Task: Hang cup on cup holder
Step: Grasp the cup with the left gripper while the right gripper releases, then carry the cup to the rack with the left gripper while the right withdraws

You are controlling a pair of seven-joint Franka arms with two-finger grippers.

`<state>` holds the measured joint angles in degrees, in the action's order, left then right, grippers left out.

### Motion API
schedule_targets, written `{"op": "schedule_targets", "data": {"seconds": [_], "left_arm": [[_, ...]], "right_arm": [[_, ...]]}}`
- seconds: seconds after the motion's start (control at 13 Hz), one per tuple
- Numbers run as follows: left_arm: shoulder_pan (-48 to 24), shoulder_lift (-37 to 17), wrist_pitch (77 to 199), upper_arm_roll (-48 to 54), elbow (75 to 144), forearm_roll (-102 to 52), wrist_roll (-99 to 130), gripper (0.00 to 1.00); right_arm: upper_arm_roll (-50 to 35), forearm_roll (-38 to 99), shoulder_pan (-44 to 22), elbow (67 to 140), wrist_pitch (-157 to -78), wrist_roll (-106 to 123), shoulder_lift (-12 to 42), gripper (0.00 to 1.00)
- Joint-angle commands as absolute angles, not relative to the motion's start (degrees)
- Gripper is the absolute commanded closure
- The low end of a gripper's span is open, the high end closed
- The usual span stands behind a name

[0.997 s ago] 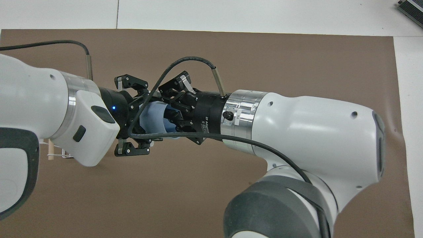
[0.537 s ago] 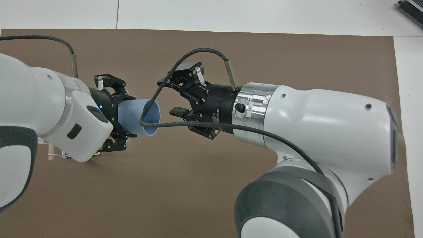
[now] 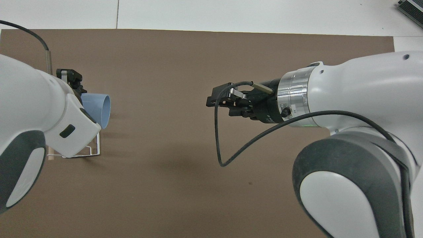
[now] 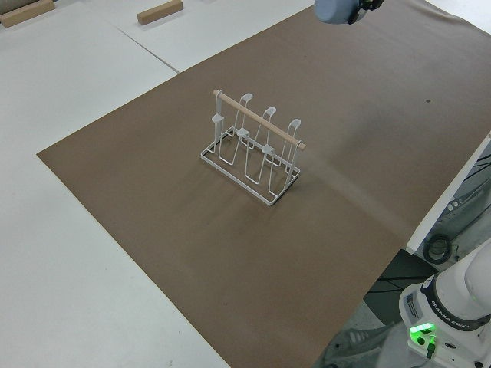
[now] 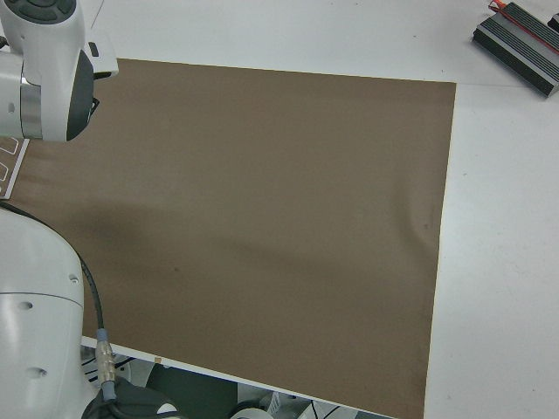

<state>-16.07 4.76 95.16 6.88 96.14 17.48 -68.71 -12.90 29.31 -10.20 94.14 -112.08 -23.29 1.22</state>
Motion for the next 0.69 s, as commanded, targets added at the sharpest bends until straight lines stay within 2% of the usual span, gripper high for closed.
{"op": "schedule_targets", "data": {"seconds": [0.0, 0.38, 0.61], "left_arm": [[-15.9, 9.7, 100.5, 6.8, 105.2, 27.1, -68.6, 1.0], [-15.6, 3.7, 100.4, 6.9, 107.6, 46.1, -66.9, 1.0], [-15.0, 2.1, 101.2, 7.0, 107.9, 46.4, -63.7, 1.0]], "right_arm": [[-13.6, 16.8, -9.9, 91.2, -105.8, -17.2, 0.9, 0.31], [-13.4, -0.1, -7.7, 87.4, -95.0, -5.1, 0.8, 0.31], [-13.4, -2.0, -3.1, 87.4, -93.1, -3.8, 0.8, 0.31]]}}
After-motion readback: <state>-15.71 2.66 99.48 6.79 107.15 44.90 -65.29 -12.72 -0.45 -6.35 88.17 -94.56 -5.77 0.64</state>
